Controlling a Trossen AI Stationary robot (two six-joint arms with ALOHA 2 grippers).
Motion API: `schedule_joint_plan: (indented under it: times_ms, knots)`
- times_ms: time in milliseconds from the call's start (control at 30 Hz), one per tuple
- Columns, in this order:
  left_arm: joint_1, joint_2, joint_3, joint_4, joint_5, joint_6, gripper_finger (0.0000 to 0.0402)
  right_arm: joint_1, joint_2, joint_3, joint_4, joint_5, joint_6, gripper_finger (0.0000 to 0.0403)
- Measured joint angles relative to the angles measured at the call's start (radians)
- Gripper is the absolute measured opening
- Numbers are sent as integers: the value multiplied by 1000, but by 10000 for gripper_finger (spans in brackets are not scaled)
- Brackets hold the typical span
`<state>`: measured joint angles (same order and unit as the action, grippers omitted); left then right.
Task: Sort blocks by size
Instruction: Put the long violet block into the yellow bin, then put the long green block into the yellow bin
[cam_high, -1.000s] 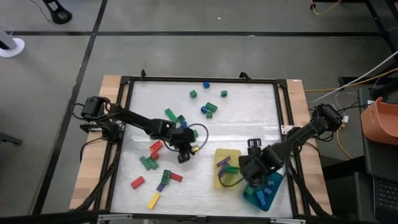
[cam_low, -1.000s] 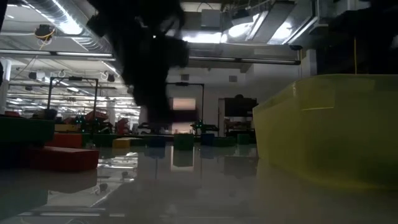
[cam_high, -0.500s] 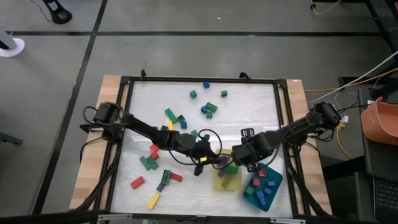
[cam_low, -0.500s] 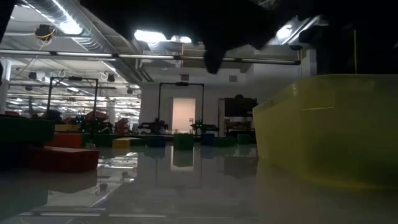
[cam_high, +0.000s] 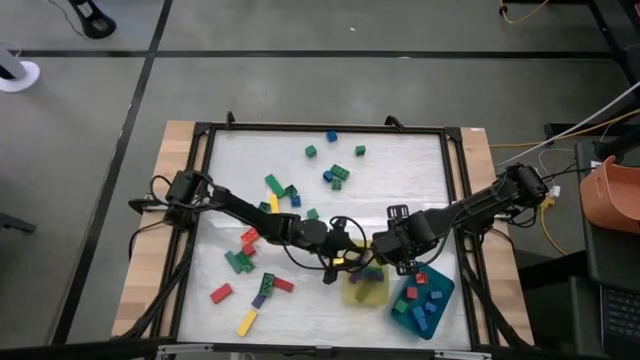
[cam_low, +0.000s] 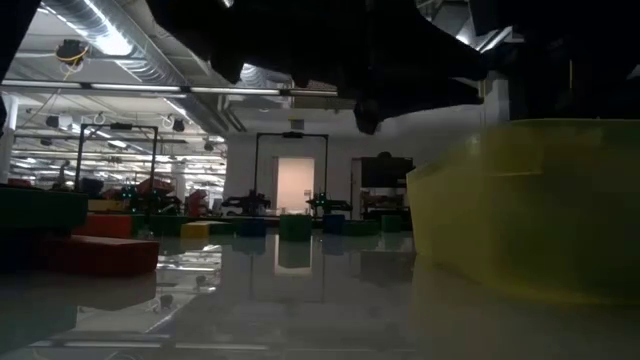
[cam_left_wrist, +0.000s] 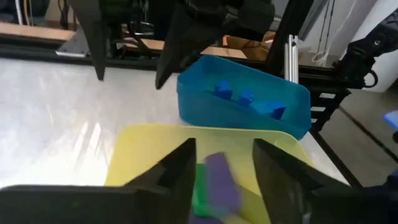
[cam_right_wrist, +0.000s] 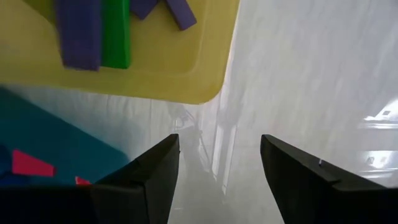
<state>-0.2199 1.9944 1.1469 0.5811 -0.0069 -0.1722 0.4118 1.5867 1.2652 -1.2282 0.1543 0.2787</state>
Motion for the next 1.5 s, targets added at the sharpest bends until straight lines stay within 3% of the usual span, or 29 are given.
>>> schedule_joint_plan:
  times_ms: [100, 233, 467, 633, 733, 967, 1167, 1500]
  knots:
    - [0, -61, 0, -108, 0, 24, 176, 0, 0, 0, 5, 9, 0, 225]
    - [-1, -216, 1, -410, 0, -38, 186, 0, 0, 0, 13, 11, 1, 225]
    - [-41, -476, 1, -998, -1, -593, 187, 0, 0, 0, 56, 12, 1, 225]
    - [-139, -553, 0, -1299, 3, -1010, 179, 0, 0, 0, 60, 12, -2, 225]
    - [-197, -547, -1, -1371, 1, -1185, 175, 0, 0, 0, 60, 12, -38, 225]
    - [-290, -506, -30, -1346, 4, -1431, 175, 0, 0, 0, 68, 13, -105, 225]
    - [-330, -454, -31, -1346, 10, -1513, 175, 0, 0, 0, 77, 13, -130, 225]
    - [-342, -363, -31, -1350, 10, -1504, 175, 0, 0, 0, 77, 13, -131, 225]
